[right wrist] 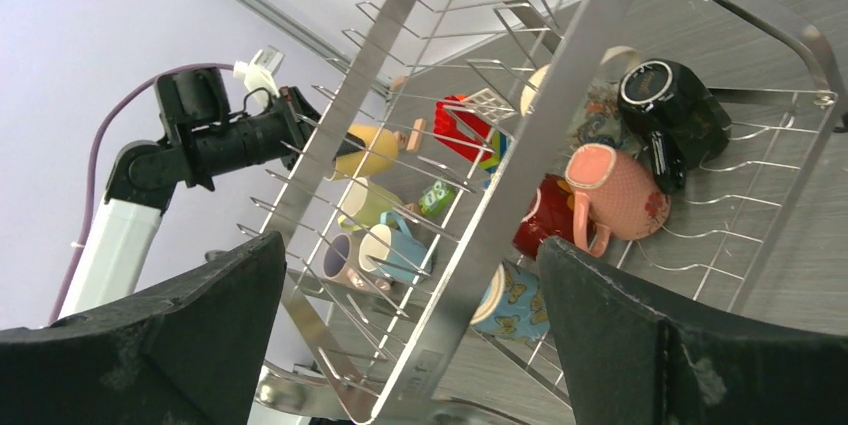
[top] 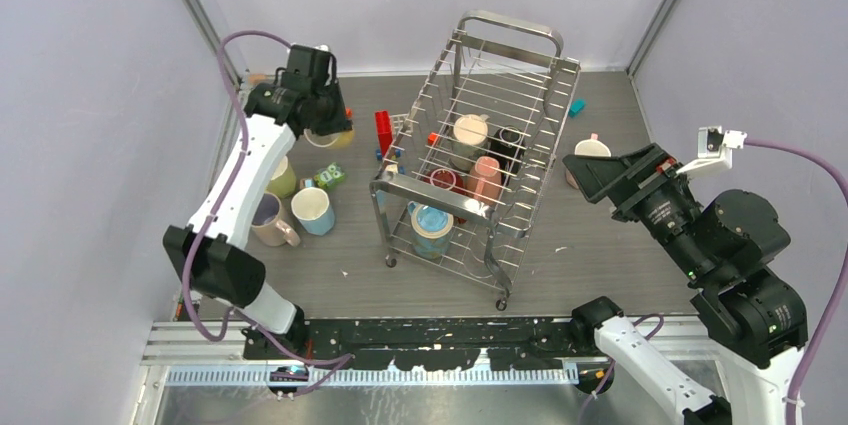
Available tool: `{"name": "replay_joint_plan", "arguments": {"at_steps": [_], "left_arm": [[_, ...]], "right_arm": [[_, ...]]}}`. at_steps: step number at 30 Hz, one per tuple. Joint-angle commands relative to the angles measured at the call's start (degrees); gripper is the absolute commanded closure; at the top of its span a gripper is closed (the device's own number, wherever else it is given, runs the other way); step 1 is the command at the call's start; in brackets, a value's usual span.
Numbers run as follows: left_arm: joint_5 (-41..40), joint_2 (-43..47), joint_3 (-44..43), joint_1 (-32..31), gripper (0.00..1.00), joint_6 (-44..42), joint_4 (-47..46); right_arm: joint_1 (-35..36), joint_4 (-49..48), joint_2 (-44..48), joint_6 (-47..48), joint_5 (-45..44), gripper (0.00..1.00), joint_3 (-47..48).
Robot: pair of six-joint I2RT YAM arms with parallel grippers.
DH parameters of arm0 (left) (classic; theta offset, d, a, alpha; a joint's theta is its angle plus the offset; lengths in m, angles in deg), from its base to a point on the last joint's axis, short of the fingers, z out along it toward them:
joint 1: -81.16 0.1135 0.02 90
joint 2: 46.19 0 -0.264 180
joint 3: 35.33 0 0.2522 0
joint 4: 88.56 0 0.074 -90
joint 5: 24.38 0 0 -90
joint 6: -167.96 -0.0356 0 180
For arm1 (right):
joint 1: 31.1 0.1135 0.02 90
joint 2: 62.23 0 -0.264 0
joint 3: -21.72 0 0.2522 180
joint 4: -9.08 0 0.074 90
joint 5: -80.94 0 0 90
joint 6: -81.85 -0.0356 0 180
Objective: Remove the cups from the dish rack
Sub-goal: Place the cup at the center of the board.
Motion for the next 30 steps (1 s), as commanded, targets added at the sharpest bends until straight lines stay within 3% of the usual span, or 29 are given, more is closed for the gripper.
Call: {"name": "replay_joint_plan", "arguments": {"at_steps": [1, 16, 30], "left_arm": [[1.2, -1.9, 1.0, 0.1, 1.0, -3.2, -4.7], [3.4, -8.9, 5.3, -1.7, 1.0, -7.2, -2.4], [2.9, -12.7, 10.1, -2.4, 1.0, -8.2, -2.9]], "right_arm": [[0.3, 0.3, 1.9, 0.6, -2.6, 0.0, -1.3], [0.3, 6.2, 5.1, -2.0, -11.2, 0.0, -8.2], [0.3, 8.5, 7.4, -3.0, -13.3, 0.0, -13.2]]}}
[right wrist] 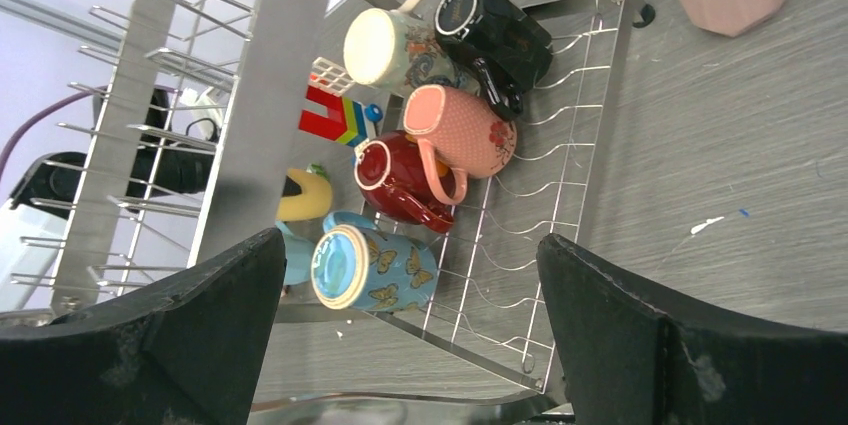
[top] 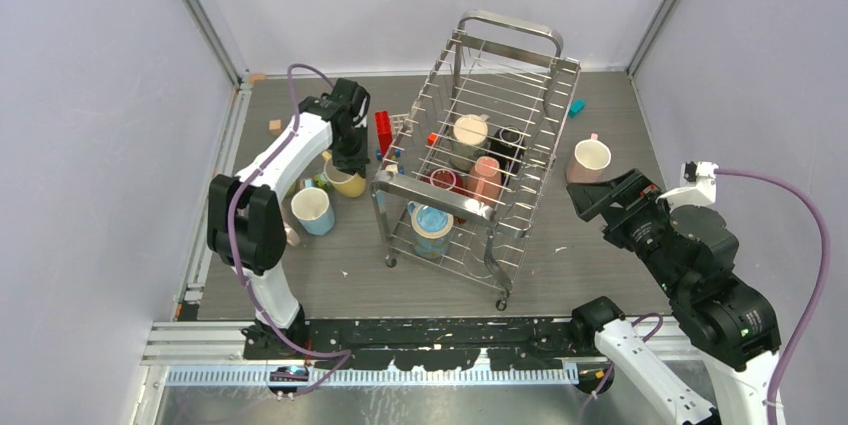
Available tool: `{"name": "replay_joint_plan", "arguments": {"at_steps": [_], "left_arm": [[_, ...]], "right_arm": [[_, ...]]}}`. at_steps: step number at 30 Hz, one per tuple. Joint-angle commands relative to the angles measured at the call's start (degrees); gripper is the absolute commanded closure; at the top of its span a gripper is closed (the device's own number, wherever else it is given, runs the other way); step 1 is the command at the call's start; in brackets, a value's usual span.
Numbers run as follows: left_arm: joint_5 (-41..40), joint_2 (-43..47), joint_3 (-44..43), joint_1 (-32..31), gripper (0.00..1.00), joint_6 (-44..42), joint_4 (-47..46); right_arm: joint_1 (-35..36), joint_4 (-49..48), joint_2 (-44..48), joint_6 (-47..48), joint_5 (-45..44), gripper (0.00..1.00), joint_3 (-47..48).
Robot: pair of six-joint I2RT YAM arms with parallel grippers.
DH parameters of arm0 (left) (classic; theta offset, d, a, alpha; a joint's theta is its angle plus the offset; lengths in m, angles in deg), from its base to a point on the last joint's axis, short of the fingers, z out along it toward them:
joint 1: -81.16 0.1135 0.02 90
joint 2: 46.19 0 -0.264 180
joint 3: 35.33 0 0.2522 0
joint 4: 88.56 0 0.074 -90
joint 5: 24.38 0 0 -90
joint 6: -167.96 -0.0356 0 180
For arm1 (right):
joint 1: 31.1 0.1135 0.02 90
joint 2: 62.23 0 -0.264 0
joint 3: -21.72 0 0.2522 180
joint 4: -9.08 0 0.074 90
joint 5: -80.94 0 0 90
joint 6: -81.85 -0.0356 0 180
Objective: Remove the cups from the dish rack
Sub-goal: Place the cup at the center of the board.
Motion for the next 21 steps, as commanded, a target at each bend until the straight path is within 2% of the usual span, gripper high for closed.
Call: {"name": "replay_joint_plan", "arguments": {"at_steps": [1, 18, 21], "left_arm": [[-0.8, 0.8, -0.1, -0.4, 1.0, -1.6, -2.3], [-3.9, -3.0, 1.4, -1.4, 1.0, -3.6, -1.9], [-4.0, -3.0, 2.3, -1.4, 0.93, -3.5, -2.7]], "right_arm": [[0.3, -0.3, 0.1, -0.7, -1.8, 0.0, -1.6], [0.2, -3.7, -2.5, -1.5, 0.2, 0.0, -7.8], [0.3, -4.1, -2.5, -1.6, 0.2, 0.0, -8.2]]}}
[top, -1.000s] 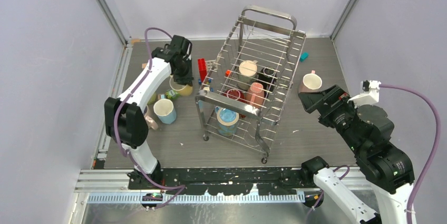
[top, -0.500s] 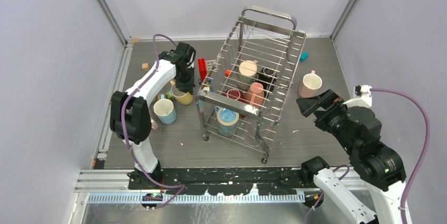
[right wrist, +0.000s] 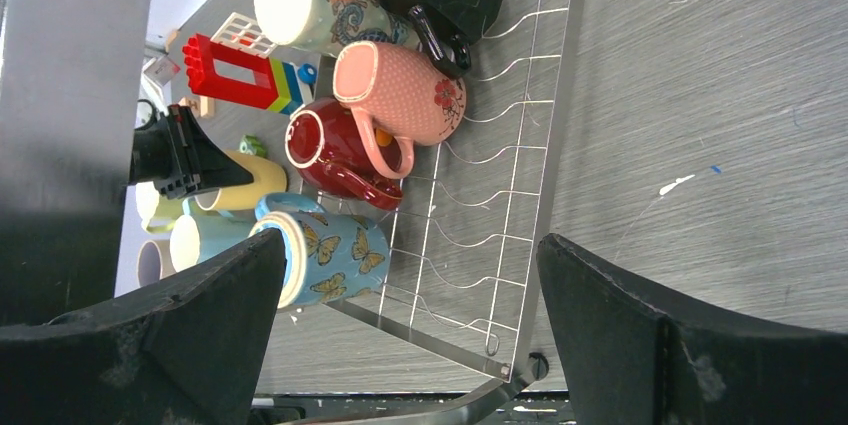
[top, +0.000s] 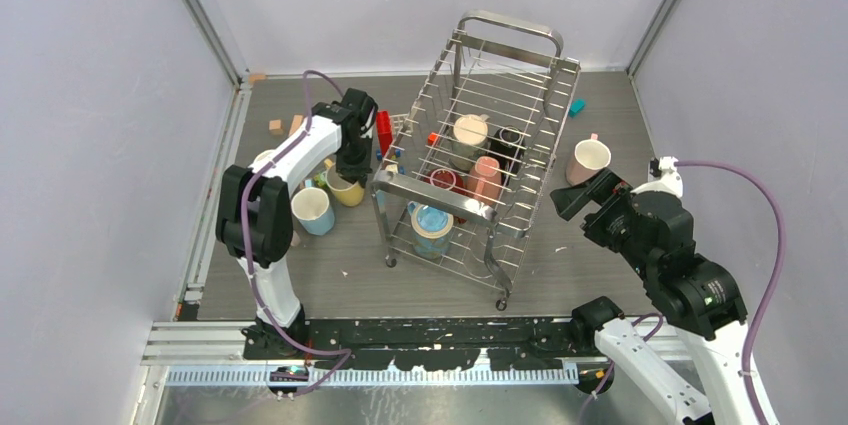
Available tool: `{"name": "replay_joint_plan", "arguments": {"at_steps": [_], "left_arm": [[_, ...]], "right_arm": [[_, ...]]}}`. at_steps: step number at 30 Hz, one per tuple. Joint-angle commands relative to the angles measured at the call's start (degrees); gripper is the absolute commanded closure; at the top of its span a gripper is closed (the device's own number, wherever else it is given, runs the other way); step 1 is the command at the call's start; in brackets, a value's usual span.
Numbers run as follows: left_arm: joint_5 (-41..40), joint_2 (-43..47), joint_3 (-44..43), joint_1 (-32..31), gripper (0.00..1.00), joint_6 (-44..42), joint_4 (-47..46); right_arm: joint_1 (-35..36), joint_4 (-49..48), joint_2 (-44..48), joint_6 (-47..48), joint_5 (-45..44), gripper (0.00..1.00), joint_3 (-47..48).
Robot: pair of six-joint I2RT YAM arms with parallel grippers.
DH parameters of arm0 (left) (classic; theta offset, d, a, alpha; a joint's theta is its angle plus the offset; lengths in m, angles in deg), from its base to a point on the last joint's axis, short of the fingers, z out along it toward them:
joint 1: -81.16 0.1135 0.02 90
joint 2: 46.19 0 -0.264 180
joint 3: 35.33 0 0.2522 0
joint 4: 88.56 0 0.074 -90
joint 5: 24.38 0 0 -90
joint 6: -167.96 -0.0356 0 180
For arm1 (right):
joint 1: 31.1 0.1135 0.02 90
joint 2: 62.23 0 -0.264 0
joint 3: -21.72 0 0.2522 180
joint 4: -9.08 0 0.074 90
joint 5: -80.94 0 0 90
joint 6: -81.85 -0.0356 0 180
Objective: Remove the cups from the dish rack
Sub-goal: Place the cup at the center of the board.
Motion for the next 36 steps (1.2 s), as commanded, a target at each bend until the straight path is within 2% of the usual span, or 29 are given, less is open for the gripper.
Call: {"name": "replay_joint_plan", "arguments": {"at_steps": [1, 6, 21, 24, 26, 30, 36], "left_arm": [[-1.7, 0.7, 0.6, -0.2, 0.89, -0.9, -2.6], [-2.0, 1.3, 1.0, -0.2, 0.72, -0.9, -3.0], [1.1, 8.6, -2.1, -0.2, 0.32, 1.0, -2.4], [1.7, 11.1, -3.1, -0.2, 0.17, 2.0, -2.5], [1.6, 12.6, -3.5, -0.2, 0.11, 2.5, -2.9], [0.7, 15.9, -4.7, -0.2, 0.01, 3.7, -3.2], [-0.3, 22.3, -6.7, 0.1, 0.0, 5.0, -3.4]], "right_arm": [[0.3, -3.7, -0.6, -0.8, -0.1, 0.0, -0.4], [0.3, -3.6, -0.3, -0.9, -1.1, 0.0, -0.7], [0.3, -4.0, -0.4, -2.3, -2.2, 0.0, -1.1], [0.3, -4.2, -0.9, -2.7, -1.8, 0.0, -1.1], [0.3, -4.3, -1.1, -3.0, -1.6, 0.0, -1.1], [0.3, -4.8, -1.5, -3.1, -1.4, 0.0, -1.6], [0.3, -6.2, -2.9, -3.2, -1.8, 0.0, -3.0]]}}
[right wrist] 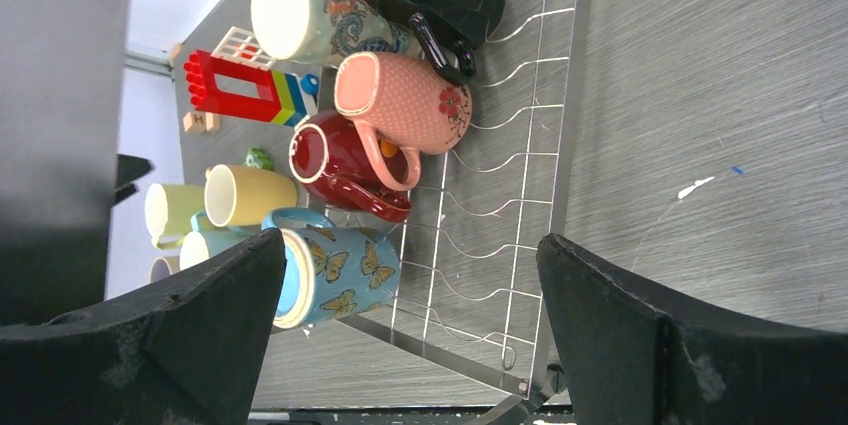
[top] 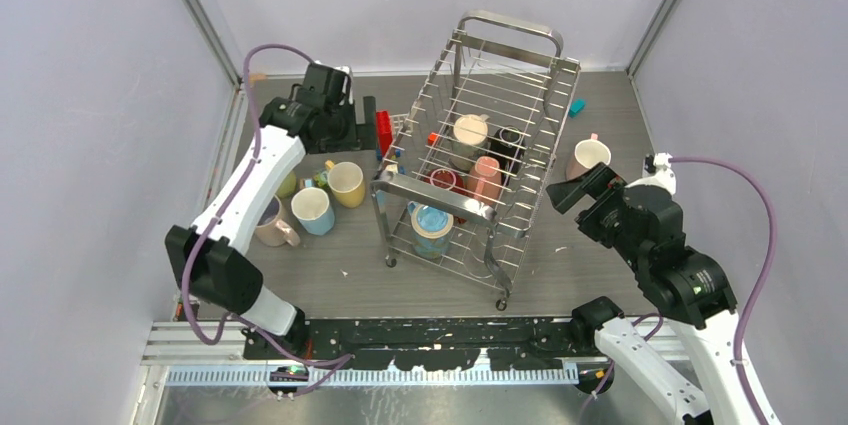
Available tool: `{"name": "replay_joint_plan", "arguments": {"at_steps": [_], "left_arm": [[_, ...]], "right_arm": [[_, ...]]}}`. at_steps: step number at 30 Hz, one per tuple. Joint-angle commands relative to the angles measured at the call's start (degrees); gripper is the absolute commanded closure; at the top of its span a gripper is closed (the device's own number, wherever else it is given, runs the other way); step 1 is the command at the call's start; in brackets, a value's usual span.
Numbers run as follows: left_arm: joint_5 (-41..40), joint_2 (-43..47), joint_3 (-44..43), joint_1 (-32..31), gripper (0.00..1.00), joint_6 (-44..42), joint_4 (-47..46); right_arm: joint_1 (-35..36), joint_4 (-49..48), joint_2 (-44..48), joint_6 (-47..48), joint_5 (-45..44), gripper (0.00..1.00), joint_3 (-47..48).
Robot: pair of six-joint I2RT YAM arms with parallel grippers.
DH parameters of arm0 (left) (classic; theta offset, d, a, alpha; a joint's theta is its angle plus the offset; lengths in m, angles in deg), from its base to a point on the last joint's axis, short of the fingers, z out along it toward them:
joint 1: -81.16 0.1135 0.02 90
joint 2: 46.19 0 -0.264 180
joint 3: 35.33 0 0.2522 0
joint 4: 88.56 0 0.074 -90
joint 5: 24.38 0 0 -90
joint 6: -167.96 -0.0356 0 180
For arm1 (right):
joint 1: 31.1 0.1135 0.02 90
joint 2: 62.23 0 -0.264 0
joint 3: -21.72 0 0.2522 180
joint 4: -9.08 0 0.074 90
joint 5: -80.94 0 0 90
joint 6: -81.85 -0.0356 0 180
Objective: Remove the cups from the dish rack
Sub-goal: Place the cup at the center of the board, then unload the cup from the dish rack.
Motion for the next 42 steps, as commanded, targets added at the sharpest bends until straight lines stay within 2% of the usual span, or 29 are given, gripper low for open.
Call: {"name": "replay_joint_plan", "arguments": {"at_steps": [1, 9, 14, 21, 28, 32, 42], "left_arm": [[-0.7, 6.6, -4.2, 0.1, 0.0, 1.8, -1.6], [4.6, 16.3, -5.1, 0.1, 0.0, 2.1, -2.0], [8.9, 22.1, -1.6, -0.7, 0.0, 3.7, -3.4], [10.6, 28.2, 3.1, -1.4, 0.0, 4.3, -3.7], [13.4, 31.3, 6.8, -1.5, 0.0, 4.3, -4.3], [14.6, 32.1, 8.3, -1.6, 0.0, 4.2, -4.6], [17.1, 32.4, 8.5, -1.6, 0.0, 4.1, -3.9]], "right_arm": [[0.3, -4.3, -1.9, -0.4, -1.3, 0.0, -1.7], [0.2, -13.6, -8.3, -0.9, -0.1, 0.0, -6.4], [-1.5, -20.4, -15.5, -0.1, 1.3, 0.0, -7.6], [-5.3, -30.5, -24.9, 0.9, 7.3, 0.0, -8.2], [-8.1, -36.8, -32.2, 2.1, 8.4, 0.06, -7.6], [-8.9, -40.3, -35.4, 3.3, 9.0, 0.04, -7.0], [-9.5, -57.8, -40.9, 3.5, 13.9, 0.05, -10.0]]}}
